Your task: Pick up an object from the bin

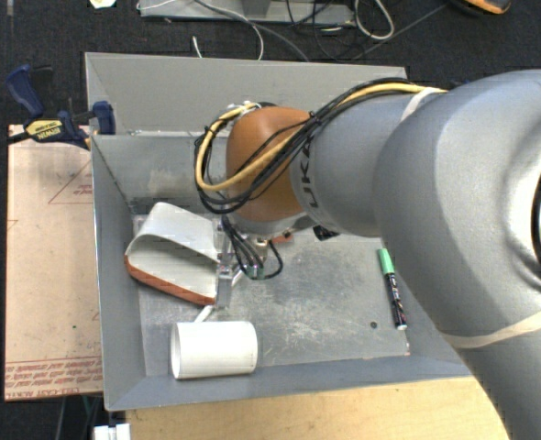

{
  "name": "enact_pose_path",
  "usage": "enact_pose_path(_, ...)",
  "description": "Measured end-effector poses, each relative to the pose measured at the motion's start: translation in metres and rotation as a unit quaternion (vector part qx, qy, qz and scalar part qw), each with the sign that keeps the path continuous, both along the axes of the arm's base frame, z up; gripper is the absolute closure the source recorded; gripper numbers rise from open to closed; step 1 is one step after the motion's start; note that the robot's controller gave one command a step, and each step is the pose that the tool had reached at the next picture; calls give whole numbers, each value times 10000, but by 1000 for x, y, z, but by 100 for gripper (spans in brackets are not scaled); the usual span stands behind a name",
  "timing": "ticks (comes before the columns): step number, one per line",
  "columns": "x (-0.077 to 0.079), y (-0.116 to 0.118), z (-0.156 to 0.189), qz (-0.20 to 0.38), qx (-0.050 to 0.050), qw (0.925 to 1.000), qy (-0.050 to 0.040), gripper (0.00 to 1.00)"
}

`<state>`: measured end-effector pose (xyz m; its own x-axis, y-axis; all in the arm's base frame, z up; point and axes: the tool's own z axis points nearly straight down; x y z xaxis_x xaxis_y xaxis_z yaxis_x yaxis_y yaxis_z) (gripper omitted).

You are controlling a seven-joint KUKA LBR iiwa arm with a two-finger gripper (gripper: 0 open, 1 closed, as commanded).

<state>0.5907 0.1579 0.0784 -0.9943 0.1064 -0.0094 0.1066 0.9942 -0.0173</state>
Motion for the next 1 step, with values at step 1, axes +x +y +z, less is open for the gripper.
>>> enact_pose_path(1, 31, 36, -8, -251, 113, 9996, -87, 100)
